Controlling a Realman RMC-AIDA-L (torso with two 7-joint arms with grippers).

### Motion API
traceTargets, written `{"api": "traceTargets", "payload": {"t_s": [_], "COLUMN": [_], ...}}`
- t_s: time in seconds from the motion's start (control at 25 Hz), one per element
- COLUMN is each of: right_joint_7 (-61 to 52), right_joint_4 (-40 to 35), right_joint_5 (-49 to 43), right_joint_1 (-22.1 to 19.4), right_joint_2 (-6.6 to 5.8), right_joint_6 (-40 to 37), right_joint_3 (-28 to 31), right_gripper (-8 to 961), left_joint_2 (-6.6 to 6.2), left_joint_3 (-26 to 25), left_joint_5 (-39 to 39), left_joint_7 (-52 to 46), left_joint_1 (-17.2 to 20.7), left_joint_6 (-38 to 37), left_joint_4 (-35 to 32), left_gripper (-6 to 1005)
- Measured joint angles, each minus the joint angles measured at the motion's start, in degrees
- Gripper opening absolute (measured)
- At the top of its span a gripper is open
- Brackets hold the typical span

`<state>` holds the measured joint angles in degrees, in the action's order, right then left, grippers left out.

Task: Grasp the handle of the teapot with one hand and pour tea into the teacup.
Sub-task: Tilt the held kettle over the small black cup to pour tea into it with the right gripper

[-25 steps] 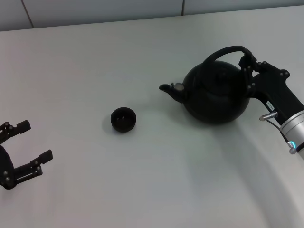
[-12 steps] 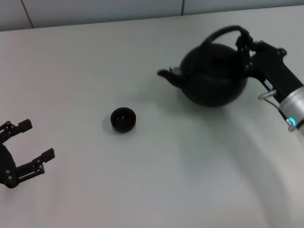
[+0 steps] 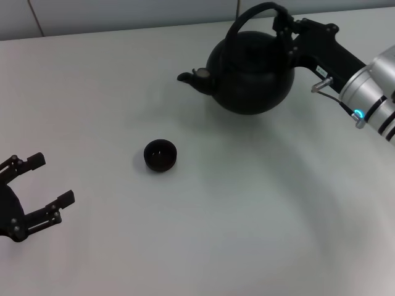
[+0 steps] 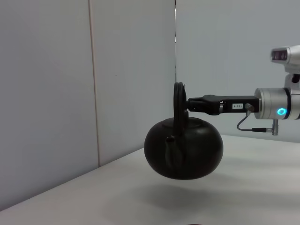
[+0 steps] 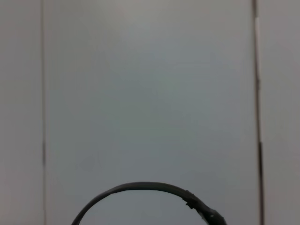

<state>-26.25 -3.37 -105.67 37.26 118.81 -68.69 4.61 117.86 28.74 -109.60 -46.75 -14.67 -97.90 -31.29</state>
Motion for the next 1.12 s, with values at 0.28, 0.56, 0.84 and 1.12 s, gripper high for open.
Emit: {"api": "traceTargets", "payload": {"t_s": [0.28, 0.56, 0.84, 1.12], "right_joint_7": [-2.3, -2.9, -3.0, -2.7], "right_joint_4": [-2.7, -4.3, -4.6, -5.4], "right_joint_5": [0.0, 0.0, 0.0, 0.0], "right_joint_1": [1.4, 3.2, 4.7, 4.8], "right_joint_2": [-0.09, -0.07, 0.06, 0.09], "right_joint_6": [-0.1, -0.4, -0.4, -0.6], "right_joint_3": [-6.6, -12.4, -14.8, -17.2], "right_gripper": [86, 86, 86, 85], "left_joint_2": [0.09, 0.09, 0.09, 0.09], "left_joint_3": [-0.1, -0.1, -0.2, -0.2], "left_joint_5": [0.0, 0.2, 0.7, 0.7], "left_joint_7": [0.0, 0.0, 0.0, 0.0], "left_joint_1": [0.0, 0.0, 0.1, 0.3], "left_joint_6": [0.0, 0.0, -0.1, 0.0], "left_joint_4": [0.0, 0.1, 0.1, 0.1], "left_gripper": [860, 861, 861, 860]}}
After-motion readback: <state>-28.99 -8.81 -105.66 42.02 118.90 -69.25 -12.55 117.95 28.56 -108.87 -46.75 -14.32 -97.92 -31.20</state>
